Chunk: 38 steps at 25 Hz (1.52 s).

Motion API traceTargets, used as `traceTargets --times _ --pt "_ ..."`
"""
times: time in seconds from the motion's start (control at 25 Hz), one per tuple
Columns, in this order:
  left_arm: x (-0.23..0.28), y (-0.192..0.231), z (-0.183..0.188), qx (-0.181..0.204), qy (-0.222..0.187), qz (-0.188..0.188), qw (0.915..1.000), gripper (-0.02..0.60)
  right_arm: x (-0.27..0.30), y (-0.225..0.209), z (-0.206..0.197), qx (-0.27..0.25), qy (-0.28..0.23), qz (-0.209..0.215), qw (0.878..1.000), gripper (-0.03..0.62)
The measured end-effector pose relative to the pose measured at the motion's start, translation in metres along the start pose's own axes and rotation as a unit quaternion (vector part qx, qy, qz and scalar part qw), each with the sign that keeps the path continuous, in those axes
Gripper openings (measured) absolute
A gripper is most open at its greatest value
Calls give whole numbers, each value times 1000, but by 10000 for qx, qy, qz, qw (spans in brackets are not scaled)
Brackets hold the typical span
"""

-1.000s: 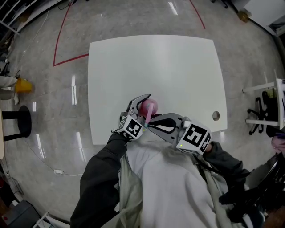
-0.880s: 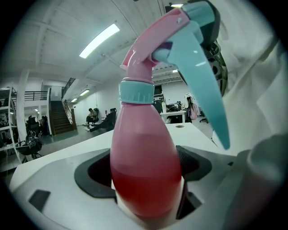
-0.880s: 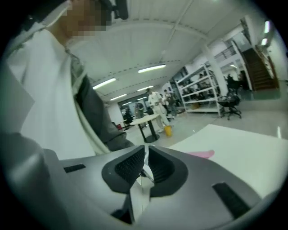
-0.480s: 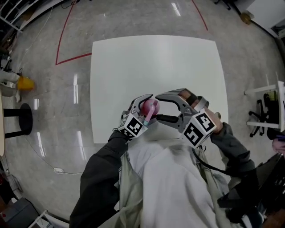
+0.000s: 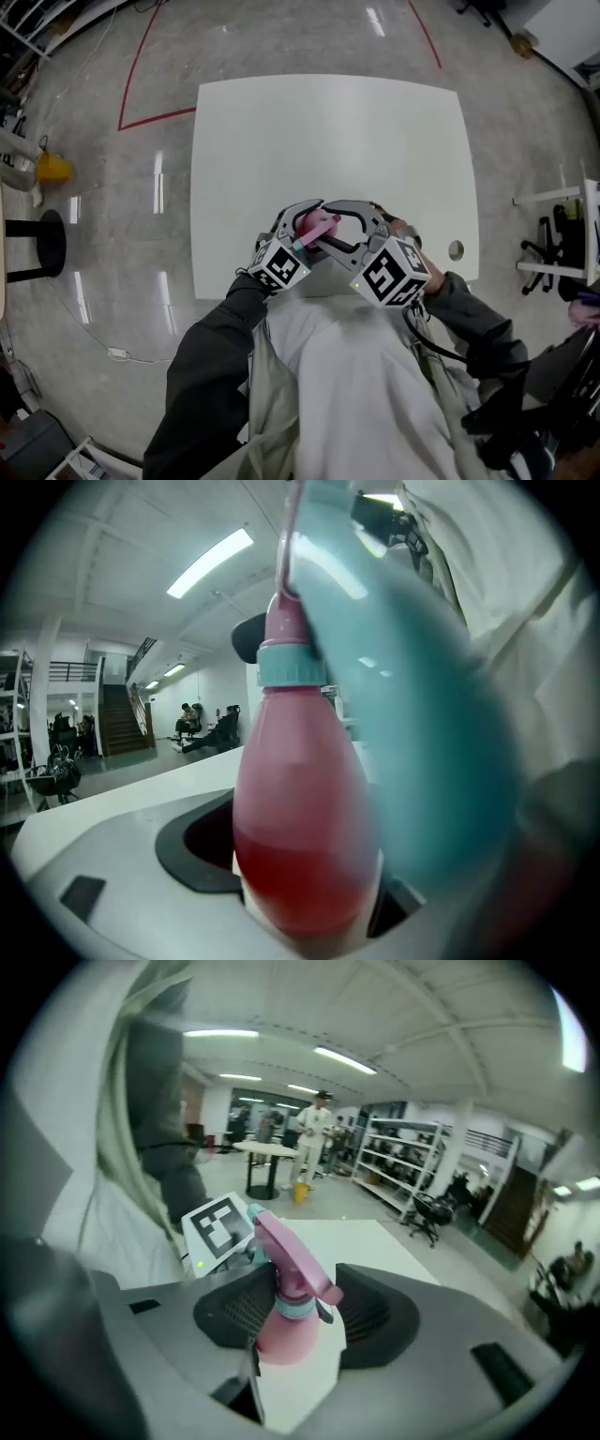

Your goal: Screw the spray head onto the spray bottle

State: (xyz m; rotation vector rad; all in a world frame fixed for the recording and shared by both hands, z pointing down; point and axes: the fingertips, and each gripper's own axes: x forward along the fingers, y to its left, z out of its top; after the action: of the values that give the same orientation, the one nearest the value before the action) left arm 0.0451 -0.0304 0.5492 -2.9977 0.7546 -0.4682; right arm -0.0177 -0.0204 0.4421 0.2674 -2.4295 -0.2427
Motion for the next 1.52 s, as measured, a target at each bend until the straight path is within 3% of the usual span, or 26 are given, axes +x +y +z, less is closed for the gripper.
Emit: traceTargets --times 0.08,0.16,0.24,0.32,0.44,0.56,0.64,0.68,0.84,0.92,1.0,1.08,1.12,1.24,1.32,1.44,1.52 --pt "-1 2 -1 -39 -11 55 10000 423 4 -6 -1 999 98 -482 9938 184" --pt "-3 3 -2 -39 22 122 9999 423 7 -7 -3 2015 147 -789 9762 173" --pt "-3 4 -1 -11 55 179 9998 423 8 -5 -4 2588 96 -1023 9605 120" --pt "-2 3 -1 -4 51 193 9998 423 7 -1 -1 2214 -87 -1174 9681 120" --pt "0 2 -2 -71 15 117 9999 423 -4 4 6 842 -146 -1092 9903 163" --pt "-1 4 -1 -70 7 92 9999 423 -16 -3 14 72 59 -1031 9946 166" --pt "-2 3 -1 -69 18 114 9999 423 -14 -3 13 -127 210 -969 9950 145" --pt "-1 3 -1 -70 20 130 9999 423 -13 -2 11 -25 311 -998 9945 92" --pt "2 1 0 -1 71 223 9997 423 -12 4 7 1302 718 -1423 9786 54" --pt "1 1 1 27 69 271 9996 423 -11 15 14 1947 369 -1083 9742 55" --pt "2 0 0 11 57 247 9997 423 -20 19 27 2115 -286 -644 9748 69" --pt "2 0 -1 -21 84 133 9999 423 -37 11 44 1565 -810 -457 9833 91" --pt "1 0 -2 -35 92 81 9999 423 -44 7 47 1105 -830 -378 9897 91" --pt "1 0 -2 -6 51 8 10000 425 -49 -12 31 -420 -156 -450 9980 91" --pt "1 -6 -1 54 70 -174 9998 423 -49 -21 19 -1512 76 -661 9863 89" --pt "0 -16 -2 191 195 -620 9977 423 -41 -7 12 -2905 345 -132 9562 102" --pt "-2 -21 -3 281 288 -908 9951 423 -34 4 13 -2994 448 519 9517 305"
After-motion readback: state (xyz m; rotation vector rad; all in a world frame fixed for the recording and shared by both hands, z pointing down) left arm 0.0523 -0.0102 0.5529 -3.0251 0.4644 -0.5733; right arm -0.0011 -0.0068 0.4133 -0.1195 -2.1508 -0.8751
